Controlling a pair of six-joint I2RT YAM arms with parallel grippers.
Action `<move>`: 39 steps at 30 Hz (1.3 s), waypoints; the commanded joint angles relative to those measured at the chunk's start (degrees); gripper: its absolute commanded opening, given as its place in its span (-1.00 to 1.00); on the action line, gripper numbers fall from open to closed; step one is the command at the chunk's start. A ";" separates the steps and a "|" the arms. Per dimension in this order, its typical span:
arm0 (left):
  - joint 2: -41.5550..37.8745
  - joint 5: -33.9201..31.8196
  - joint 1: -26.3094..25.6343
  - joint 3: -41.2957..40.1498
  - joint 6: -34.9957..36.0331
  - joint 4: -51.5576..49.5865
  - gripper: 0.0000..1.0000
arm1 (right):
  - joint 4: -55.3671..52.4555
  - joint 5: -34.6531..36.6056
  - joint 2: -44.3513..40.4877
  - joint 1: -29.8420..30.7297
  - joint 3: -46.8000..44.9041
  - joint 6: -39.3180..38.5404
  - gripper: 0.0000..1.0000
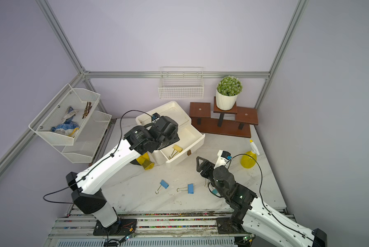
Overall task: Put the binder clips in the drawer according to color
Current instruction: Place the binder clip in the drawer.
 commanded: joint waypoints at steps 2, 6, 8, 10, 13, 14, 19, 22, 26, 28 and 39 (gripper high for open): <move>7.98 -3.23 -0.04 8.04 11.65 -6.19 -0.70 | -2.68 0.95 -2.06 -0.17 1.56 -0.52 0.52; 11.94 -3.36 -0.04 9.68 13.89 -6.73 -0.70 | -3.32 0.86 -2.67 -0.18 1.38 -0.26 0.52; 12.76 -3.99 0.02 9.18 14.05 -7.23 -0.66 | -3.37 0.78 -2.78 -0.18 1.20 -0.08 0.52; 13.35 -4.15 0.22 8.87 14.25 -8.05 -0.62 | -3.35 0.77 -2.64 -0.15 1.12 0.02 0.52; 14.66 -2.74 0.47 9.13 14.73 -9.40 -0.54 | -3.15 0.60 -2.02 -0.15 1.12 0.29 0.52; 15.02 -2.07 0.70 9.21 14.77 -9.78 -0.51 | -2.91 0.39 -1.75 -0.18 1.05 0.33 0.52; 16.07 -1.00 1.34 9.69 15.21 -9.77 -0.25 | -1.42 -0.62 -0.10 -0.18 0.74 0.64 0.53; 16.22 -0.94 1.84 9.60 16.13 -8.09 -0.25 | -0.36 -1.50 0.53 -0.18 0.58 0.49 0.53; 16.88 -0.18 2.48 9.16 17.72 -5.14 -0.32 | 0.19 -1.78 0.94 -0.18 0.50 0.53 0.52; 17.81 0.36 2.59 9.75 18.02 -5.12 -0.27 | 0.19 -1.73 1.03 -0.18 0.42 0.62 0.53; 18.79 1.39 3.13 10.12 17.35 -5.94 0.22 | 9.01 -6.89 4.79 -1.67 -1.55 1.73 0.49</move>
